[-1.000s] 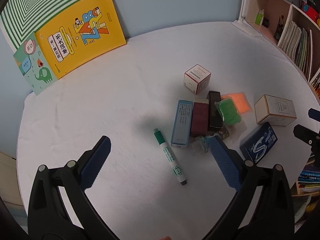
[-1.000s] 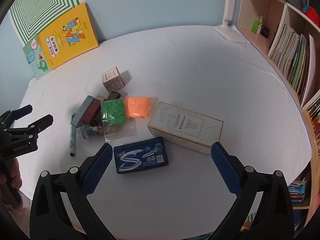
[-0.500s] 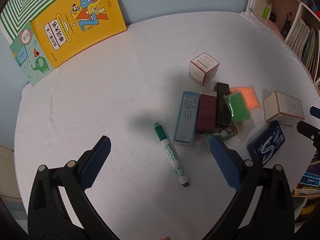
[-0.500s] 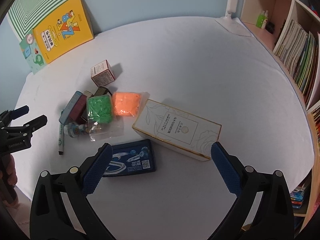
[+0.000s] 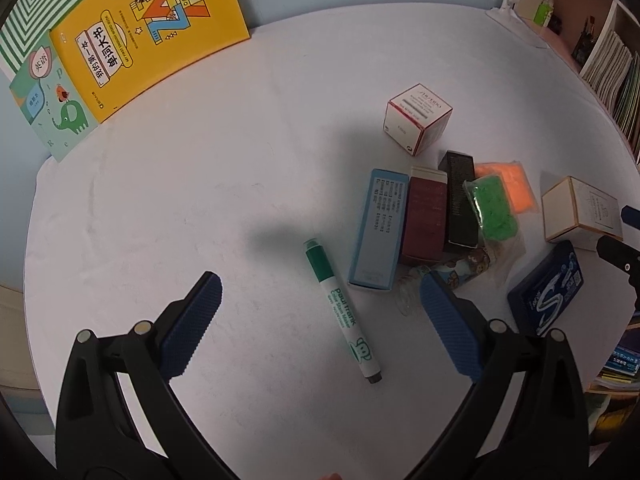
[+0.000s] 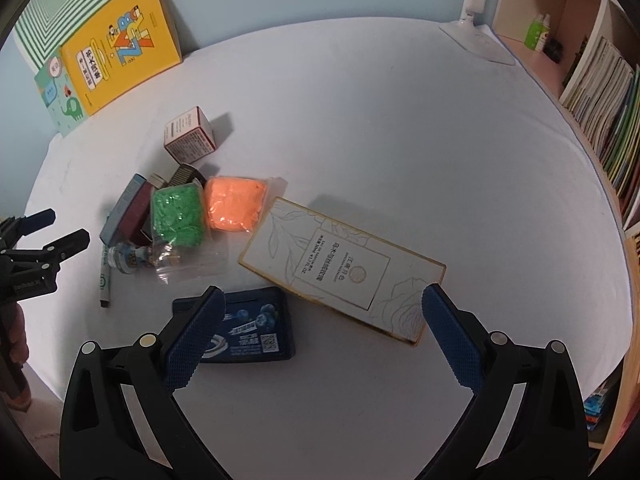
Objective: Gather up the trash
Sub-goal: 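Grasp the white perfume box with the right tool while the left grasps the blue-white box, then carry both boxes off the table toward the green wastebasket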
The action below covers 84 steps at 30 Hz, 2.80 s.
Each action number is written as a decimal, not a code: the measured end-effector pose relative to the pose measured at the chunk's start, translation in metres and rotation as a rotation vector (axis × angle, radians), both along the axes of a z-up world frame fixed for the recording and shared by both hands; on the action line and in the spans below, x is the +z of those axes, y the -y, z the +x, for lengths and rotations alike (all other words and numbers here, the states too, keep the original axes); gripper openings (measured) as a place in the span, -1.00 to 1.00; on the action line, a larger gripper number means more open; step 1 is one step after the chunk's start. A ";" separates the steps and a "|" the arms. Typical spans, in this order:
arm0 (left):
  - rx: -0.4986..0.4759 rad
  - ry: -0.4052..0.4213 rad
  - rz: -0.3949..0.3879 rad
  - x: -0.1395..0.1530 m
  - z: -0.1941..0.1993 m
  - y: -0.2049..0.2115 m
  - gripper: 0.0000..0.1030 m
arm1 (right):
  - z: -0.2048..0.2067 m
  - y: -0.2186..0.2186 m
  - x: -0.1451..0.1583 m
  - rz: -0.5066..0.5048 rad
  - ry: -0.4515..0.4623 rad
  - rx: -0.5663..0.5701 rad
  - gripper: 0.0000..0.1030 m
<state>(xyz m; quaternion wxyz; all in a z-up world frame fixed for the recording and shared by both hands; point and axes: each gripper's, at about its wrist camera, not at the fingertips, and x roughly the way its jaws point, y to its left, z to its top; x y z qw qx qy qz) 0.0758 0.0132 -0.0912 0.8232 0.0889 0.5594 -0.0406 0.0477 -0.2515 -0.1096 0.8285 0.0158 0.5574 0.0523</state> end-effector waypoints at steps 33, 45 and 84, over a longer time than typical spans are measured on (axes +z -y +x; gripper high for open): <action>-0.200 -0.113 0.051 -0.039 0.045 0.026 -0.43 | 0.044 -0.015 -0.033 -0.120 -0.082 0.283 -0.03; -0.201 -0.029 0.053 -0.016 0.029 0.033 -0.44 | 0.023 -0.006 0.006 -0.132 0.037 0.190 -0.04; -1.054 0.110 -0.006 0.011 -0.201 0.277 -0.43 | -0.303 0.114 0.026 -0.045 0.087 -0.619 -0.04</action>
